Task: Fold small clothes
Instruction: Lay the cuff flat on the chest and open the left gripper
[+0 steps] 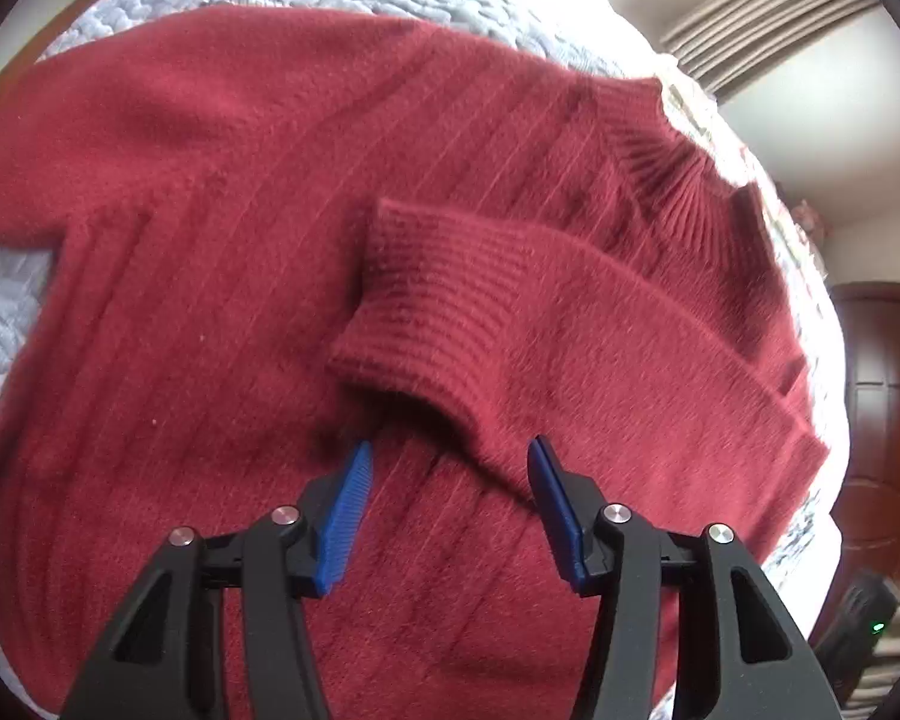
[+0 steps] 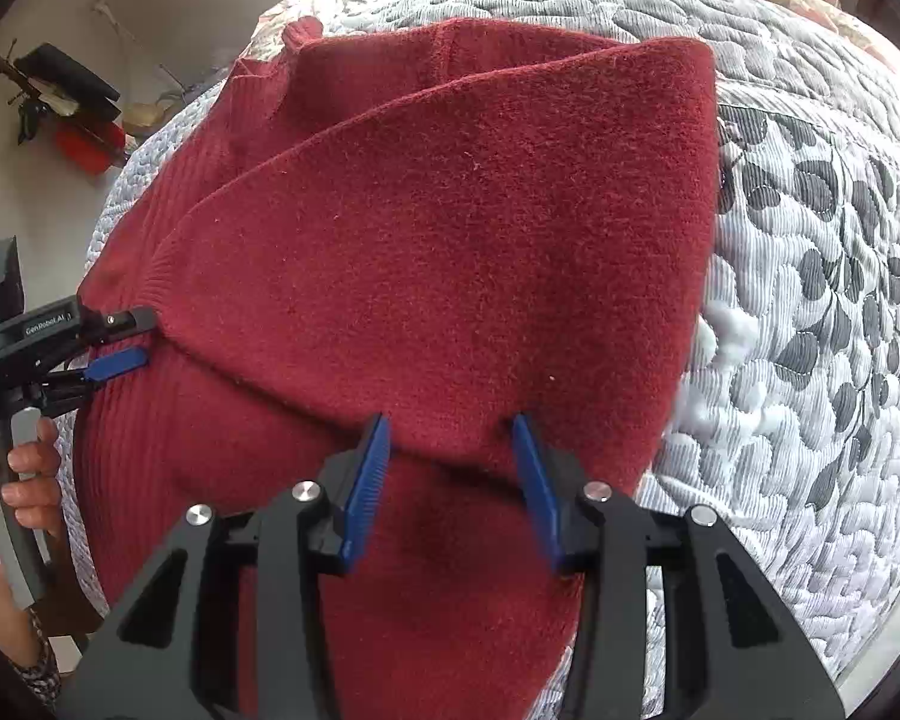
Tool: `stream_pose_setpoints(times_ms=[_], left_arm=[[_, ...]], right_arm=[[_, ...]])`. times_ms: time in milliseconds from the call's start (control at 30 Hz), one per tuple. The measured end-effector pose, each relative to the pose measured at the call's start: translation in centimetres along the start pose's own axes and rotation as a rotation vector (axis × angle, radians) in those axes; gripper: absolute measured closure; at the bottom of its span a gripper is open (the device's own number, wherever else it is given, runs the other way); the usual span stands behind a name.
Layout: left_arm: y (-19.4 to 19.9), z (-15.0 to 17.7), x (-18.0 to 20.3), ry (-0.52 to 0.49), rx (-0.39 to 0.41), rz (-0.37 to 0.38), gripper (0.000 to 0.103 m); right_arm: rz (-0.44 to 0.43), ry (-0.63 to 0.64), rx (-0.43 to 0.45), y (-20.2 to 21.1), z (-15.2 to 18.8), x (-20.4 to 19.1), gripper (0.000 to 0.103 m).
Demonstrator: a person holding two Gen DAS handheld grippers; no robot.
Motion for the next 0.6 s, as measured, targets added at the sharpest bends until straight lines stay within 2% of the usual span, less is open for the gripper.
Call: stream_pose_setpoints(times_ms=[67, 167, 233, 267, 300, 333, 400, 467, 533, 600], left_arm=[[-0.3, -0.9, -0.2, 0.004, -0.004, 0.006, 0.044], [-1.2, -2.0, -1.5, 0.075, -0.020, 0.014, 0.047], [-1.5, -2.4, -2.3, 0.127, -0.021, 0.039, 0.057], [-1.6, -2.7, -2.6, 0.138, -0.017, 0.043, 0.071], [-1.5, -3.0, -2.6, 0.137, -0.012, 0.062, 0.078], [-1.2, -3.2, -2.3, 0.134, 0.002, 0.095, 0.092], [0.2, -3.6, -1.8, 0.108, 0.063, 0.097, 0.094], [2.5, -3.9, -0.7, 0.026, 0.169, 0.063, 0.094], [3.7, -4.0, -0.2, -0.061, 0.220, -0.025, 0.077], [3.5, -4.6, -1.3, -0.106, 0.224, -0.183, 0.051]], right_arm=[[-0.008, -0.009, -0.002, -0.3, -0.1, -0.3, 0.060], [-0.010, -0.006, -0.005, -0.1, 0.1, 0.4, 0.059], [-0.007, 0.001, -0.006, -0.1, 0.2, 0.7, 0.059], [-0.007, 0.003, -0.007, -0.1, 0.2, 0.7, 0.059], [-0.010, 0.003, -0.007, -0.2, 0.3, 0.8, 0.059], [-0.013, 0.001, -0.006, -0.2, 0.4, 0.9, 0.059], [-0.011, 0.004, -0.003, -0.7, 0.2, 0.6, 0.059], [-0.004, 0.011, -0.001, -0.9, 0.3, 0.5, 0.059], [0.007, 0.022, 0.002, -0.9, 0.5, 0.5, 0.059], [0.018, 0.033, 0.002, -1.0, 0.6, 0.3, 0.058]])
Point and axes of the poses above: each gripper's, at about its wrist camera, not at the fingertips, and y roughly against the way its jaws point, x to its right, z to its underside, the point moved 5 cm from there along -y, roughly the way its jaws point, and after that the axes turned 14 degrees about -y, right-handed, at the moved point
